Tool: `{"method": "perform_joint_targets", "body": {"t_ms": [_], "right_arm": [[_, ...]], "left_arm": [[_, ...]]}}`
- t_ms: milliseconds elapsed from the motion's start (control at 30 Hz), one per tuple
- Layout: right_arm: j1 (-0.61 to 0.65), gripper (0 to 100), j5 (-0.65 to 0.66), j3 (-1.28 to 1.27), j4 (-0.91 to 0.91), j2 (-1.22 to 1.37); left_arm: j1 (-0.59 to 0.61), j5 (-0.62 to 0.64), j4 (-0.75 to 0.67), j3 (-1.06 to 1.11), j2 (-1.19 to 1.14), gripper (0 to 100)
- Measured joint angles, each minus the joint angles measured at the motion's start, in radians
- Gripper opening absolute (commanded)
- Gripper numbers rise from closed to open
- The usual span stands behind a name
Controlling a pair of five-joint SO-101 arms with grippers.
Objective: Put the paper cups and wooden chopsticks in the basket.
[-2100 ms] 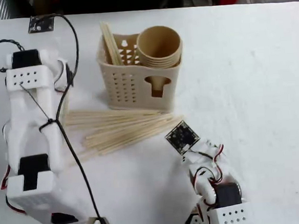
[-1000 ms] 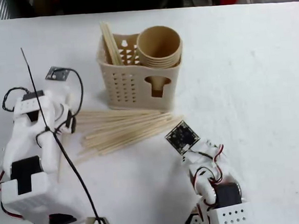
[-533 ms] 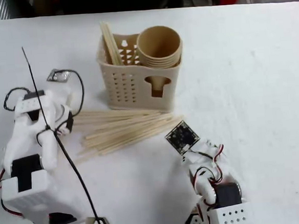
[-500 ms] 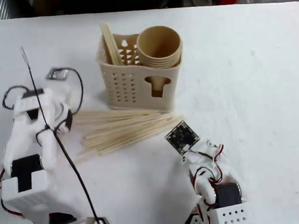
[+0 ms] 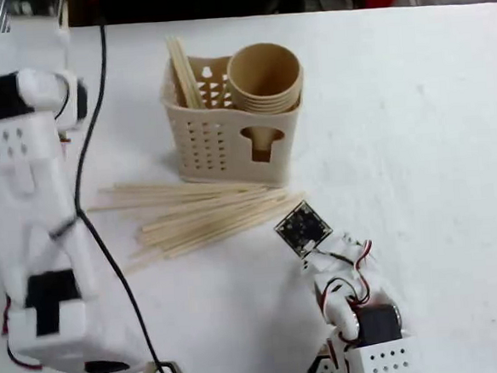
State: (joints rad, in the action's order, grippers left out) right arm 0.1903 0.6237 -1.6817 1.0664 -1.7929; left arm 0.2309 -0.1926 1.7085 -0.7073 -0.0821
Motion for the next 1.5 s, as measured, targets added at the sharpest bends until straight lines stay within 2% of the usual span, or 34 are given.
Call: {"method": "perform_joint_targets", "body": {"t_ms": [100,200,367,500,567,733,1000,1133,1233,1400,1500], "right_arm": [[0.000,3.8,0.000,0.000,0.000,0.000],[0.000,3.8,0.000,0.000,0.000,0.000],[0.000,3.8,0.000,0.000,0.000,0.000],[0.000,3.8,0.000,0.000,0.000,0.000],[0.000,3.8,0.000,0.000,0.000,0.000],[0.000,3.8,0.000,0.000,0.000,0.000],[0.000,3.8,0.000,0.000,0.000,0.000],[0.002,3.8,0.000,0.000,0.000,0.000],[0.000,3.8,0.000,0.000,0.000,0.000],[0.000,3.8,0.000,0.000,0.000,0.000],[0.000,3.8,0.000,0.000,0.000,0.000]], "left_arm": [[-0.130,0.032,0.025,-0.219,0.080,2],[-0.288,0.068,-0.025,-0.321,0.115,2],[-0.422,0.097,-0.318,-0.249,0.084,2],[-0.428,0.101,-0.591,-0.114,-0.011,2],[-0.428,0.109,-0.652,-0.060,-0.049,2],[-0.430,0.206,-0.690,0.044,-0.064,2],[-0.414,0.172,-0.784,0.281,-0.068,2],[-0.374,0.172,-0.878,0.451,-0.044,2],[-0.364,0.172,-0.941,0.586,0.008,3],[-0.361,0.173,-0.965,0.767,0.173,12],[-0.358,0.209,-0.968,0.822,0.288,11]]}}
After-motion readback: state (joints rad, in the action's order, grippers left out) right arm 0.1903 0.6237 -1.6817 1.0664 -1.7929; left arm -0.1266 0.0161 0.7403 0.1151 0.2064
